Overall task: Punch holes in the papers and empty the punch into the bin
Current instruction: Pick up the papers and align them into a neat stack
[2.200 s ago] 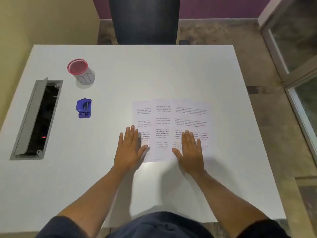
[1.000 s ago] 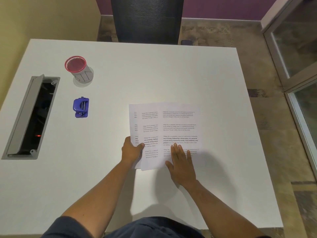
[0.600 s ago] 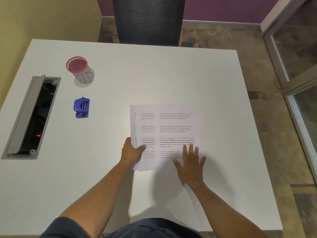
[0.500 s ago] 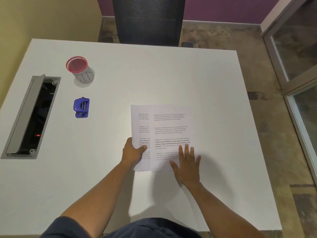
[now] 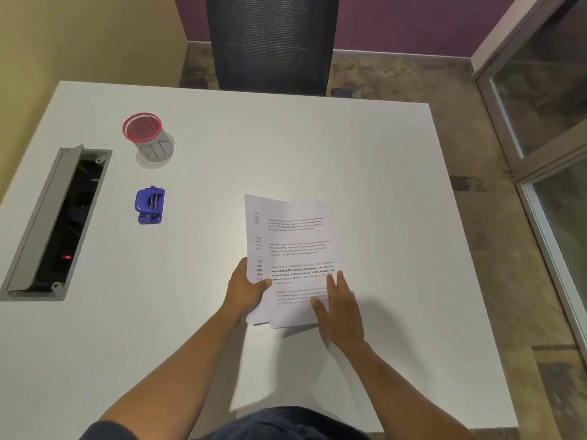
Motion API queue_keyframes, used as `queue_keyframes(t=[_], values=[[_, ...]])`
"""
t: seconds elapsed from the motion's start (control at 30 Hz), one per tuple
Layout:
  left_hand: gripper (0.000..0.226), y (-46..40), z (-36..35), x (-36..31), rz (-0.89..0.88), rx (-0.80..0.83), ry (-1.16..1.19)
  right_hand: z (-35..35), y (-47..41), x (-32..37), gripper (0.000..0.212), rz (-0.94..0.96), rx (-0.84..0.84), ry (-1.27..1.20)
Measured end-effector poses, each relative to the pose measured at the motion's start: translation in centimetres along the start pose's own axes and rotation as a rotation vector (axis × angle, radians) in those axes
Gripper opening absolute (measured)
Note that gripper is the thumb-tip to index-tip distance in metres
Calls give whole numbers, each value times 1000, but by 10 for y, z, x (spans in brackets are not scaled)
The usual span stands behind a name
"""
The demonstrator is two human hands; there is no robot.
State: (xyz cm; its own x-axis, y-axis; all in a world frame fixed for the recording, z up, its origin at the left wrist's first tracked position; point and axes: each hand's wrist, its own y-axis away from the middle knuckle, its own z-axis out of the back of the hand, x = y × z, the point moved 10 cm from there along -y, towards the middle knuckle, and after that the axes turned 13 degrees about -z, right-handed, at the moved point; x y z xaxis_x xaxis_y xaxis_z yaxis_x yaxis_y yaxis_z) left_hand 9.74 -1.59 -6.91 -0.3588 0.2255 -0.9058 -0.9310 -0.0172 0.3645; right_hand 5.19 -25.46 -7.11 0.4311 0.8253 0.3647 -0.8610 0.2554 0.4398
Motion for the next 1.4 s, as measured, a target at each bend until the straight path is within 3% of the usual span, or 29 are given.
queue_keyframes(t=[0.17,0.43,0.67,0.83,0.9,1.0,1.17,1.4], values=[[50,9,8,-5,-15,42,141,27,-3,-28,60,-216,1,-486],[58,27,11,-3,-5,124,247,17,-5,-32,32,-353,363,-1045],[68,42,11,-19,-29,291,372,36,1,-20,33,-366,612,-1326],[67,50,7,-27,-18,360,323,33,13,3,42,-296,797,-1269],[61,52,9,-25,-6,335,310,30,15,3,44,-291,771,-1205],[49,56,15,-24,-9,262,266,38,10,0,44,-261,583,-1078],[35,53,35,-50,-142,54,94,80,6,26,40,-99,376,-1026],[38,46,56,-101,-356,-145,87,141,12,62,27,97,198,-1024]])
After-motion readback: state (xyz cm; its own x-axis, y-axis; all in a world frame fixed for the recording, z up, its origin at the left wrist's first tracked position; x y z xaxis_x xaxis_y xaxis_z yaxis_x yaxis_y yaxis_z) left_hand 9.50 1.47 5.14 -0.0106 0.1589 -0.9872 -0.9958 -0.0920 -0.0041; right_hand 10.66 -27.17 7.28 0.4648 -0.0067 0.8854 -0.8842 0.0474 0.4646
